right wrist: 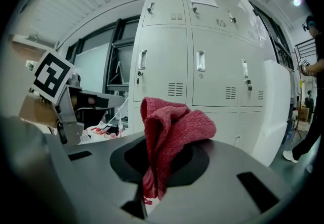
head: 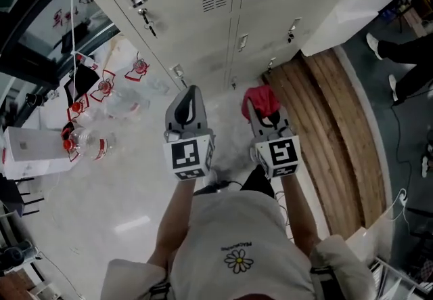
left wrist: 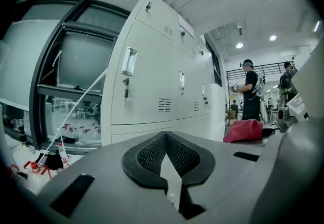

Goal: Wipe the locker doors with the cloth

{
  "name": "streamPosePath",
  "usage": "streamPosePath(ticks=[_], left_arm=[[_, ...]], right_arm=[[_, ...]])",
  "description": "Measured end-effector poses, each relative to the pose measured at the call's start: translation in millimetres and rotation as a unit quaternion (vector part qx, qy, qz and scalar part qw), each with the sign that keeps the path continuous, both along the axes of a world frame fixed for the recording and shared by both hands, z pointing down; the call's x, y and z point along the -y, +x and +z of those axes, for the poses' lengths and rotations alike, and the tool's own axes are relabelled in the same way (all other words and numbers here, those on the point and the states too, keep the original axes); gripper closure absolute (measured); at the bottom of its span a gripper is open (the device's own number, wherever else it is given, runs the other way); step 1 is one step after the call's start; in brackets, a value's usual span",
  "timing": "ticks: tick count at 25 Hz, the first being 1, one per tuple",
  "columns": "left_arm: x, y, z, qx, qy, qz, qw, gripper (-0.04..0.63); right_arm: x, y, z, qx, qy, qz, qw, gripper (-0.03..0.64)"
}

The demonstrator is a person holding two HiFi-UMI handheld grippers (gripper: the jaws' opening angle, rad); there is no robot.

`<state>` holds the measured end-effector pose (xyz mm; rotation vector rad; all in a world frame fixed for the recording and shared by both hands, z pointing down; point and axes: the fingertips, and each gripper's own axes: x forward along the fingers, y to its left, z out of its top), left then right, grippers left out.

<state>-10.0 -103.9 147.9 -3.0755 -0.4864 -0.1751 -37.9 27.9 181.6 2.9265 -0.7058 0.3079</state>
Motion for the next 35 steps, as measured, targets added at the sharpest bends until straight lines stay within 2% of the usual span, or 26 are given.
streamPosePath(ticks=[5,16,20,23,25,31,35], left_arm=[[17.7,-8.7,13.4,0.009,-0.023,-0.024,0.9994,0.578],[25.2,3.1,46.2,0.024,-0.001,-0.038,0.9990,0.578],[23.8,21.3,70.4,0.035,0.011,-0.048,0.9982,0.578],[23.0,38.1,89.2,0.038,0.006,-0.078,0.9962,0.578],[23.9,45.4,108.1,0.035,0.007,-0.084,0.9958,0.578],[40.7,72.0,155.4,0.035,-0.037,-0.070,0.9962,0.578],[44.5,83.9,183.6,0.043,-0.047,-0.068,0.9956,0.578]], right_arm=[[5.1,-5.3,13.9,0.008,0.013,0.004,1.000,0.586],[22.5,10.0,40.0,0.010,0.017,-0.026,0.999,0.586],[26.8,29.1,66.1,0.013,0.030,-0.038,0.999,0.586],[24.7,54.7,87.8,0.022,0.047,-0.027,0.998,0.586],[28.1,66.7,102.7,0.015,0.048,-0.020,0.999,0.586],[56.6,95.9,134.6,-0.022,0.066,-0.021,0.997,0.586],[76.4,105.8,151.1,-0.038,0.063,-0.042,0.996,0.586]])
